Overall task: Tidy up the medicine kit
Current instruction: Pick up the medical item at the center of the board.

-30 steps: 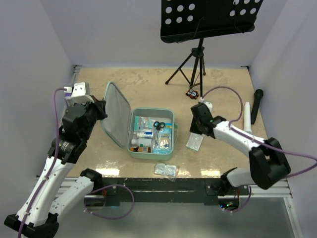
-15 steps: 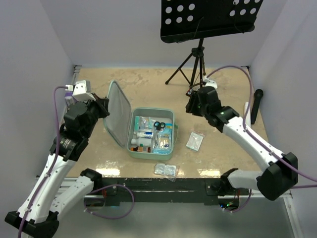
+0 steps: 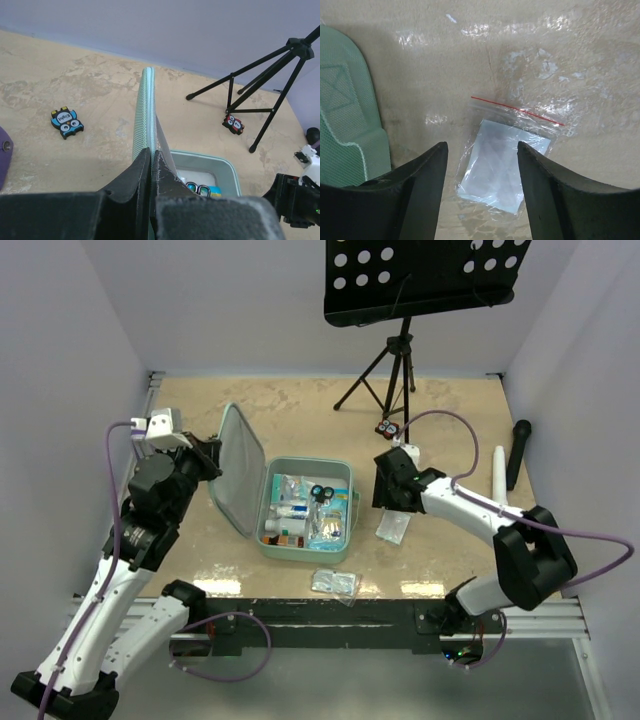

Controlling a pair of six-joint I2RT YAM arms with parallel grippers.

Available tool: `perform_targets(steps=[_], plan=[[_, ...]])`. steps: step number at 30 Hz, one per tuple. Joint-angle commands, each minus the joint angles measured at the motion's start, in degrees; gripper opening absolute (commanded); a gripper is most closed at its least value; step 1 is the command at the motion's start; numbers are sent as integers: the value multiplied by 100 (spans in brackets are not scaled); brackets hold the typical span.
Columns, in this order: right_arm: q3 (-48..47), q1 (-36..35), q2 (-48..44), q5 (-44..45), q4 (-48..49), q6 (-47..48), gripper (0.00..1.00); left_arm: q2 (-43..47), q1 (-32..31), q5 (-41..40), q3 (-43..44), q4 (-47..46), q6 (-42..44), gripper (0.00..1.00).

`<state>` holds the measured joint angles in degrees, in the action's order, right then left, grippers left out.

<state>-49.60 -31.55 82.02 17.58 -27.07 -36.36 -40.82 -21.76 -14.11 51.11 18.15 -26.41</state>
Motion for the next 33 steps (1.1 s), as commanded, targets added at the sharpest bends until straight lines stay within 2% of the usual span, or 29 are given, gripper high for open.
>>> perform_targets(steps=[1, 10, 19, 22, 25, 31, 33], plan=[[-216, -202, 270, 368, 88, -249, 62, 91, 31, 215, -233, -57, -13, 0], [-243, -237, 578, 641, 79, -328, 60, 267, 31, 330, -409, -154, -66, 0], [-164, -264, 868, 615, 184, -249, 51, 320, 31, 303, -462, -172, -4, 0], [-129, -273, 895, 527, 228, -223, 43, 338, 31, 303, -479, -172, -4, 0], [-120, -273, 860, 457, 237, -196, 26, 347, 31, 295, -471, -163, -13, 0], [-102, -273, 728, 342, 237, -187, 2, 347, 31, 303, -436, -128, -22, 0], [-111, -273, 641, 272, 228, -205, 0, 338, 31, 303, -418, -119, -22, 0]])
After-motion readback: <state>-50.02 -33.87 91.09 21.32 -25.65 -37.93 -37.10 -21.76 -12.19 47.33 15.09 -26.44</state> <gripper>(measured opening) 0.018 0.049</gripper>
